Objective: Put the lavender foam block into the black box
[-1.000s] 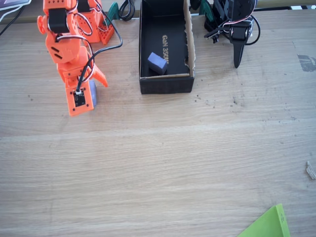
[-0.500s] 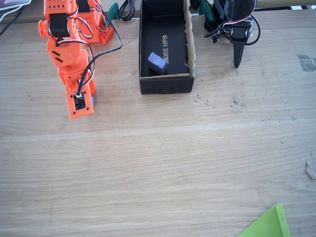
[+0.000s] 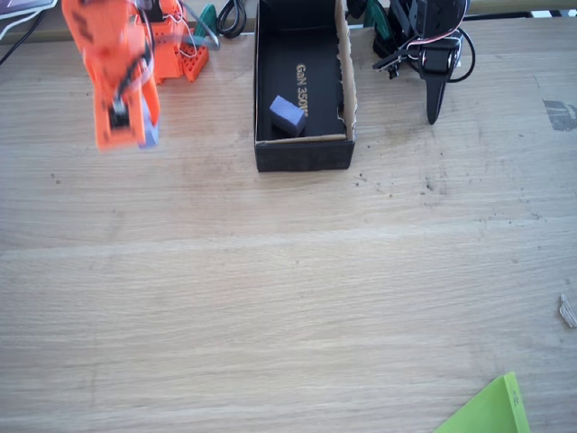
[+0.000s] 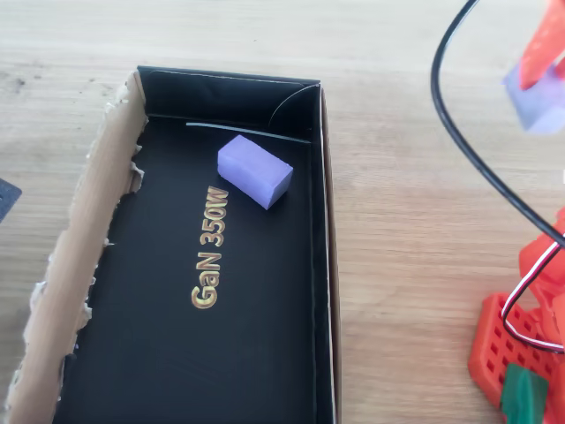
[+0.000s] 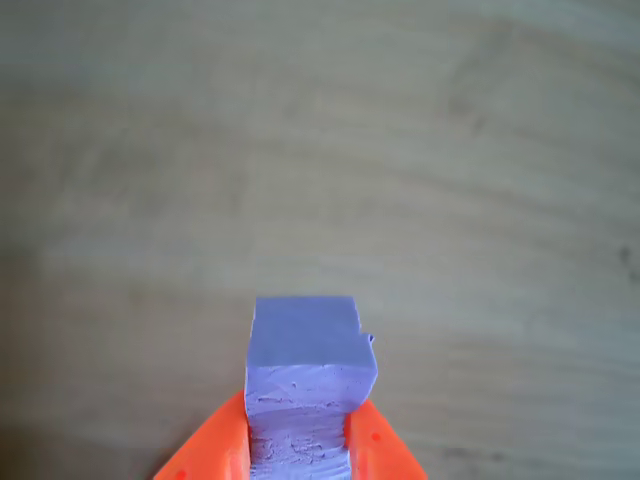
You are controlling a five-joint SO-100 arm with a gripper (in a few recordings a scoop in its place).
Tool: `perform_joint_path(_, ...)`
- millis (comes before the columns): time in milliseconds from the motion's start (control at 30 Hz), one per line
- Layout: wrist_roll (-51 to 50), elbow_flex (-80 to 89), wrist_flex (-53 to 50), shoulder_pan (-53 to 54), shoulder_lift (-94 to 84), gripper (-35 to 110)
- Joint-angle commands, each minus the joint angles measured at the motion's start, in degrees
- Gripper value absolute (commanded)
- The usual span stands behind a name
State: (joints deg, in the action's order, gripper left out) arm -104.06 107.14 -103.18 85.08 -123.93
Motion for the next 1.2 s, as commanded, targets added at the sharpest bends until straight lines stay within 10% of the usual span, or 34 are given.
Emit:
perform_joint_path(0,-4.0,-1.9,-4.6,-3.1,-8.2,0)
perform_joint_path(533,-12.3,0.7,-4.1,-11.2,-9.5,0)
perform_joint_path(1167,-50.6,-5.6,5.3,-66.0,11.2,0)
